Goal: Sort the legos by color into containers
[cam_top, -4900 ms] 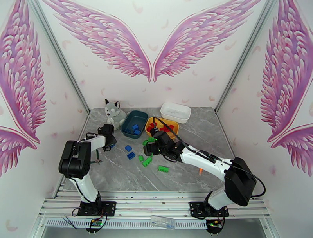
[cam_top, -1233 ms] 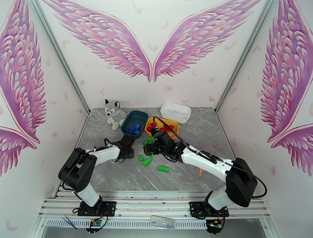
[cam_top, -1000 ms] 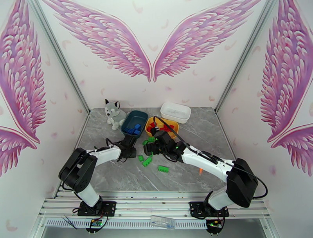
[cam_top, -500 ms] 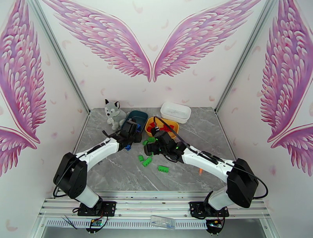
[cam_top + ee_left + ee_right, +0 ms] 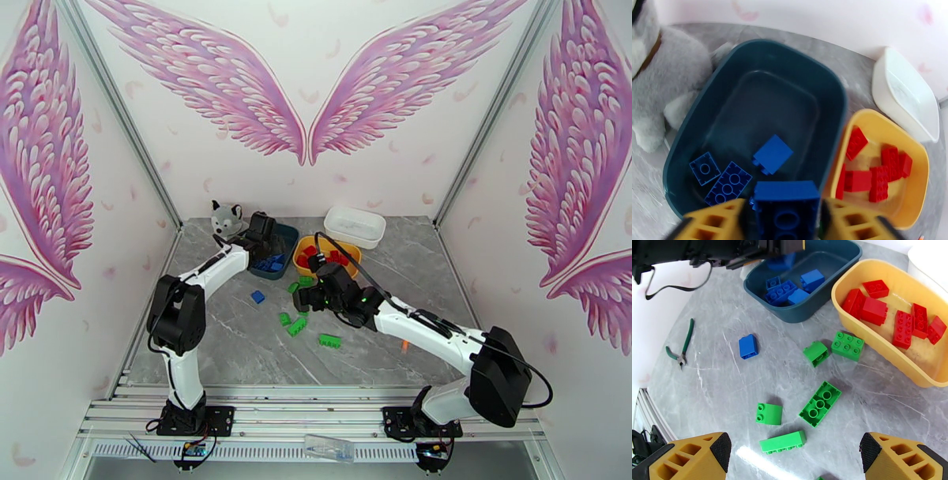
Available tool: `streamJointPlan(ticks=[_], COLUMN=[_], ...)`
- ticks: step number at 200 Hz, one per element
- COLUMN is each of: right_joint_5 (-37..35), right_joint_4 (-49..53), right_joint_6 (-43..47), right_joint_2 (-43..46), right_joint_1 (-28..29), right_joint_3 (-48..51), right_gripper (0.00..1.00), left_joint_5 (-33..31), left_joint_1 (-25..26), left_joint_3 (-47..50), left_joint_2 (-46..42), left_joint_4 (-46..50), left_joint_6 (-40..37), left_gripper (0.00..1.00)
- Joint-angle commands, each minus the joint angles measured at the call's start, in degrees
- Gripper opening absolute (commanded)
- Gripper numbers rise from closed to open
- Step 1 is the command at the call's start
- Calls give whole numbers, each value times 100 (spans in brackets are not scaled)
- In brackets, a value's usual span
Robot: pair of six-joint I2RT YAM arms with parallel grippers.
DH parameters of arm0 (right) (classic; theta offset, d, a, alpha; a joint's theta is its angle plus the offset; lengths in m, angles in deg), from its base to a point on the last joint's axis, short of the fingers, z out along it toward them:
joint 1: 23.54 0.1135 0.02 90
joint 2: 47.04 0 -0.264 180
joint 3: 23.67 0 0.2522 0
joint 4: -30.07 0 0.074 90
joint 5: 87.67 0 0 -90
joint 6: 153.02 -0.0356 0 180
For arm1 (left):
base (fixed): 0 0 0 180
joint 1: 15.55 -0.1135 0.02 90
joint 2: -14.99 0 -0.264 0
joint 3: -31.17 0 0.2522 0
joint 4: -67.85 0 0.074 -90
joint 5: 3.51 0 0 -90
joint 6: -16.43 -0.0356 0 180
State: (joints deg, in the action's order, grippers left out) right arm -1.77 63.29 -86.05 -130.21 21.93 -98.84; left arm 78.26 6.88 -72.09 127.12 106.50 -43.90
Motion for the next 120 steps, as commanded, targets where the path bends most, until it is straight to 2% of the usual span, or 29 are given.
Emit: streamJointPlan(ticks=[1, 43, 82, 120], right_joint_5=[-48, -38, 23, 62], right_joint_4=[-48, -74, -101, -130], right_joint_6=[35, 31, 17, 17], right_joint_2=[125, 31, -42, -80], right_joint_1=[-48, -54, -54, -59], right_joint_3=[94, 85, 67, 65], right_gripper=[93, 93, 93, 93], left_joint_5=[-89, -422, -593, -518], left_joint_1=[65, 273, 225, 156], left_joint_3=[-65, 853, 2193, 3208], left_joint_2=[-115, -1173, -2157, -2400], left_joint_4=[248, 201, 34, -491], left_joint_6=[-141, -261, 42, 213], left_gripper=[69, 70, 71, 74])
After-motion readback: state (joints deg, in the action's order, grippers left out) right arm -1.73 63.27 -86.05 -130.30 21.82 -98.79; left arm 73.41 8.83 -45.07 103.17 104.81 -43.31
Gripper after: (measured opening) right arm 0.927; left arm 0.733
